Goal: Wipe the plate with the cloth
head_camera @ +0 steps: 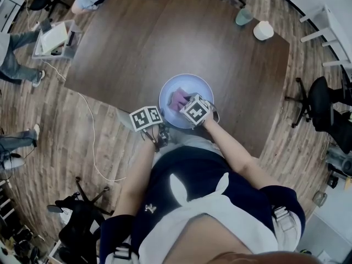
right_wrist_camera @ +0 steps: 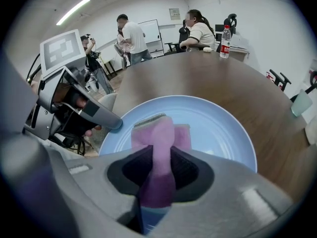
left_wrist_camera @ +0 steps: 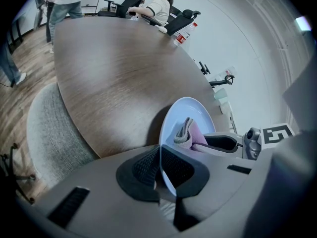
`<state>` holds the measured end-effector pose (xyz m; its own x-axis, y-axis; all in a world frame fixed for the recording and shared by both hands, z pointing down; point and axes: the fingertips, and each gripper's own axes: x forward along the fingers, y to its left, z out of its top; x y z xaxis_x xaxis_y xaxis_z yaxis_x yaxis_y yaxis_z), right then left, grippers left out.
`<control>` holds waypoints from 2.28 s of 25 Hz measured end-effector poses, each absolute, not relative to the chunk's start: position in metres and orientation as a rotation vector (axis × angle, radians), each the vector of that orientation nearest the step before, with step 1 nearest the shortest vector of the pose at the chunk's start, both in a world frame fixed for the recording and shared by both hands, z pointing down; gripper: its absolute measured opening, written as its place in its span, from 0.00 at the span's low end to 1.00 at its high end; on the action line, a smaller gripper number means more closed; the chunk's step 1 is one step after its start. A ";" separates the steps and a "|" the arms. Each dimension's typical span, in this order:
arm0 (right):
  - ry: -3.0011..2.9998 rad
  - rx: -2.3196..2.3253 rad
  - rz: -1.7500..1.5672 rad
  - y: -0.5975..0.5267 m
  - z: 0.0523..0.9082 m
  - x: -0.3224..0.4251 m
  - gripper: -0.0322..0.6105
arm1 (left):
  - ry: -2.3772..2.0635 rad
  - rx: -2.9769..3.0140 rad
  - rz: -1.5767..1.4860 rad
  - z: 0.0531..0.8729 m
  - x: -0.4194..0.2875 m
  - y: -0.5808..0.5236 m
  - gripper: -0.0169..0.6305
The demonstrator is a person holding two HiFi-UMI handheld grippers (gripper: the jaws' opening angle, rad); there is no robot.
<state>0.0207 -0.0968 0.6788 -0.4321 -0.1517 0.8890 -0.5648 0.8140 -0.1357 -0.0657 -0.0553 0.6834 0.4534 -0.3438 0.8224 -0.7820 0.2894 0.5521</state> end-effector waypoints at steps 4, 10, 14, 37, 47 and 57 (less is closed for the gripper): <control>-2.004 0.582 0.524 -0.105 0.677 0.020 0.25 | -1.130 1.304 0.388 0.684 -0.066 -0.054 0.05; -2.004 0.639 0.551 -0.111 0.679 0.028 0.32 | -1.120 1.315 0.373 0.684 -0.065 -0.055 0.05; -2.078 0.703 0.555 -0.114 0.659 0.029 0.34 | -1.159 1.402 0.390 0.674 -0.067 -0.058 0.05; -2.590 1.042 0.429 -0.086 0.488 0.017 0.05 | -1.411 2.318 0.214 0.467 -0.026 -0.075 0.03; -2.564 1.065 0.388 -0.055 0.484 0.020 0.05 | -1.356 2.308 0.260 0.475 -0.020 -0.047 0.03; -2.547 1.068 0.403 -0.037 0.489 0.022 0.05 | -1.282 2.295 0.298 0.486 -0.014 -0.024 0.03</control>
